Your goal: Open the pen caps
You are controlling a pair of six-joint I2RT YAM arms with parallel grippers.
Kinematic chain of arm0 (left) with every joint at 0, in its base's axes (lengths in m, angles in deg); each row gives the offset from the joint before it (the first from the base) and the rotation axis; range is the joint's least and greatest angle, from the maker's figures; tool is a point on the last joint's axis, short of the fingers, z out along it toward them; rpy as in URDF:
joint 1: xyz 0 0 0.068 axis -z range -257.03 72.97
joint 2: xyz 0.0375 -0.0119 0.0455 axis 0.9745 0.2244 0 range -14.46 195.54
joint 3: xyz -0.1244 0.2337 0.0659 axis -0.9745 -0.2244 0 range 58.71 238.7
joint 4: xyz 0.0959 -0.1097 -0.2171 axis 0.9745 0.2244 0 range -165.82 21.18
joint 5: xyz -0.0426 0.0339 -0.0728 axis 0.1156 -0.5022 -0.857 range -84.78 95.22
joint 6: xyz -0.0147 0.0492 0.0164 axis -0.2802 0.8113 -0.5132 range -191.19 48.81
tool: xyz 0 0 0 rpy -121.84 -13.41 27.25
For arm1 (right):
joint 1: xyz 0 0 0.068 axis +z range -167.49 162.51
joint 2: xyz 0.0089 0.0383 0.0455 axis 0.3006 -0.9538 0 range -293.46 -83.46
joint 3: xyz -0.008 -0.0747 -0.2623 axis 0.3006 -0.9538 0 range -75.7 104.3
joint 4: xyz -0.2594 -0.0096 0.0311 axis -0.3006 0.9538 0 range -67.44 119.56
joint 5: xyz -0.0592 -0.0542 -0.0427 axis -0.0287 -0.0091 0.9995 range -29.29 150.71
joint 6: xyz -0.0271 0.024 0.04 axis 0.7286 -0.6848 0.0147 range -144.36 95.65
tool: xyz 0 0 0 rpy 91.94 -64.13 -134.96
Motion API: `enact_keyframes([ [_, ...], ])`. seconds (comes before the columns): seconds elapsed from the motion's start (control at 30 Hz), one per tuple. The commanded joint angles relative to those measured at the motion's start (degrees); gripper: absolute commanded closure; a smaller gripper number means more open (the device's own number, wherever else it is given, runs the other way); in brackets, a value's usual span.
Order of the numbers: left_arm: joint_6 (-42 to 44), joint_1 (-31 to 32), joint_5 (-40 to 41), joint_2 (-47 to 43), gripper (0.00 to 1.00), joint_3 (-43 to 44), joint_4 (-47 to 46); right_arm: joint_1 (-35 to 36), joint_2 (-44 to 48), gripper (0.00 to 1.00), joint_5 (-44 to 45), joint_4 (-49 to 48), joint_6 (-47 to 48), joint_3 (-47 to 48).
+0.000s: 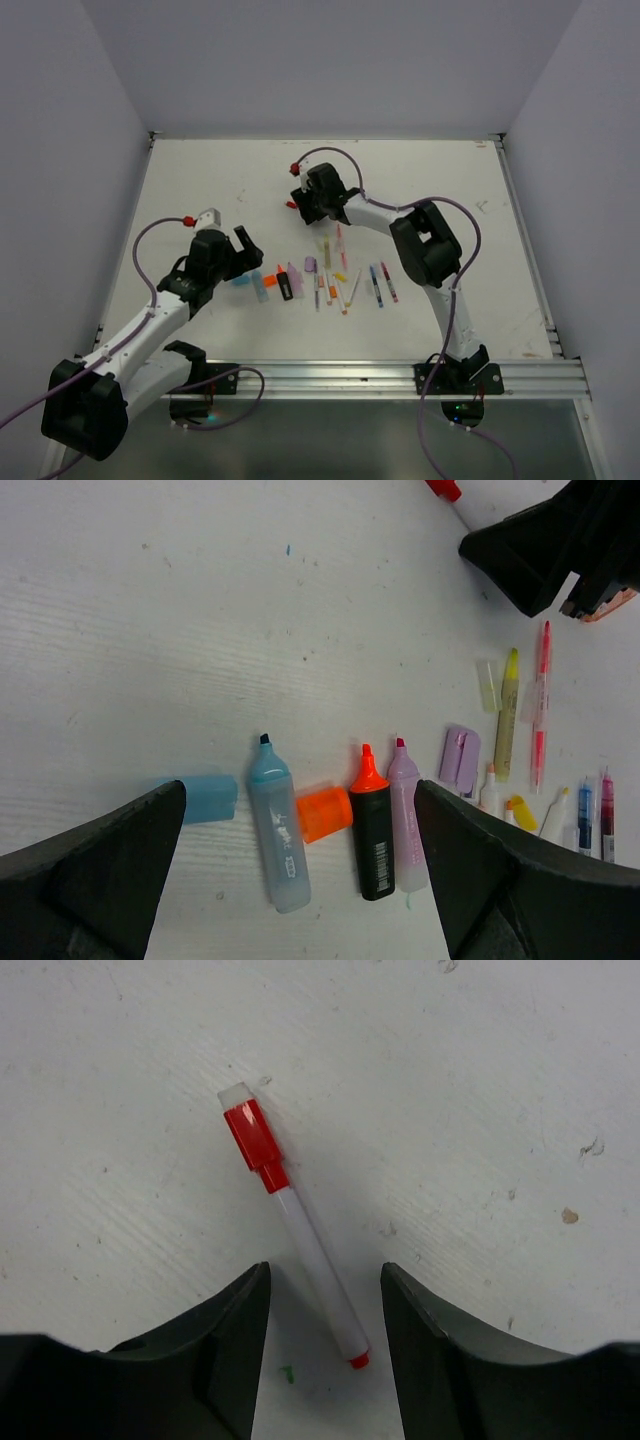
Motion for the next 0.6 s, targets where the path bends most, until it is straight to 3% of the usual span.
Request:
enact_keyframes([
  [0.0,-0.3,-0.3,-1.5,-0.2,0.01,-0.4,-1.8,-0.2,-2.0,0.49,0.6,2.5,2.7,4.3],
  [0.13,-0.2,-0.3,-1.6,0.9,0.01,-0.1,-2.9,-0.1,-2.3,0.64,-1.5,2.1,4.0,3.2],
  [0.3,-0.5,-0.3,-3.1,3.8,0.01,0.8,-5.2,1.1,-0.8,0.97,-0.6,0.9,5.5,0.0],
  [0.57,-2.1,-1.2,-10.9,10.0,0.01,5.2,-12.6,3.5,10.5,1.00,-4.9,-5.3,0.5,-10.3],
])
